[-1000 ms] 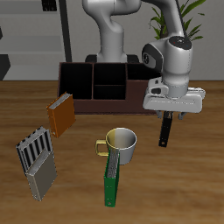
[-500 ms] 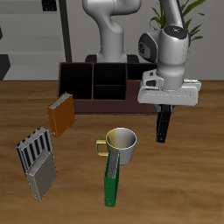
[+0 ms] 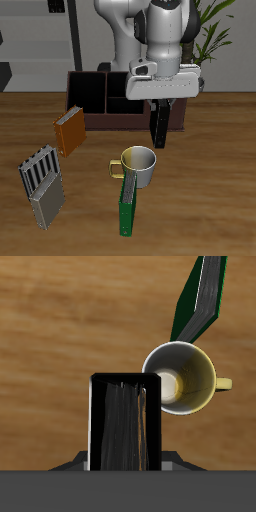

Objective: Place the black book into the back desk caddy's back compartment and place the striped book into the back desk caddy's right compartment

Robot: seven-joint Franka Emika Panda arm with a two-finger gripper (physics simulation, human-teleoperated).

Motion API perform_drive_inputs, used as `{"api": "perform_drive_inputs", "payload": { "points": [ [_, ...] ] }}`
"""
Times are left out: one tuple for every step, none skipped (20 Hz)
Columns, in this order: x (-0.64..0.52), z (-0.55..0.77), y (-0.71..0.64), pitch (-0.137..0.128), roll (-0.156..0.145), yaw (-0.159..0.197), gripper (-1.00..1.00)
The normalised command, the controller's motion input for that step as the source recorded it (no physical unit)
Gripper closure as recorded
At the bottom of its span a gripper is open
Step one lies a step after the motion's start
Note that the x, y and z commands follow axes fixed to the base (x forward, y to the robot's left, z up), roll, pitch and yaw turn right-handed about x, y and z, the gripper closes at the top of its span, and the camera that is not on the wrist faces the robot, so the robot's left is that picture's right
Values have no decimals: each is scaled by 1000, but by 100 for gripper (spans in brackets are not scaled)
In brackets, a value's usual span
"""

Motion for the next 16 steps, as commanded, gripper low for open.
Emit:
{"api": "perform_drive_inputs", "payload": {
  "points": [
    [44,707,-873,-101,-32,53,100],
    [69,624,-974,-7,-80,24,100],
    [25,796,-1488,55,-196,-201,100],
    [-74,508,-1014,-51,-123,5,100],
    [-506,592,-1158,-140,-97,18,100],
    [-149,171,-388,-61,7,53,100],
    [-63,-14,115,0,0,0,100],
    [-389,310,-1211,47,-99,-136,100],
    [-94,0,207,0,0,0,100],
    [-570,233,-969,50,125,-54,100],
    [-369,212,-871,-89,-69,-53,100],
    [-355,75,-605,41,56,-140,100],
    [-357,-13,-649,134,101,-160,100],
    [-497,84,-400,-109,-58,57,100],
    [-322,37,-357,-56,13,10,100],
    [-370,-25,-473,36,52,-86,100]
  ]
}}
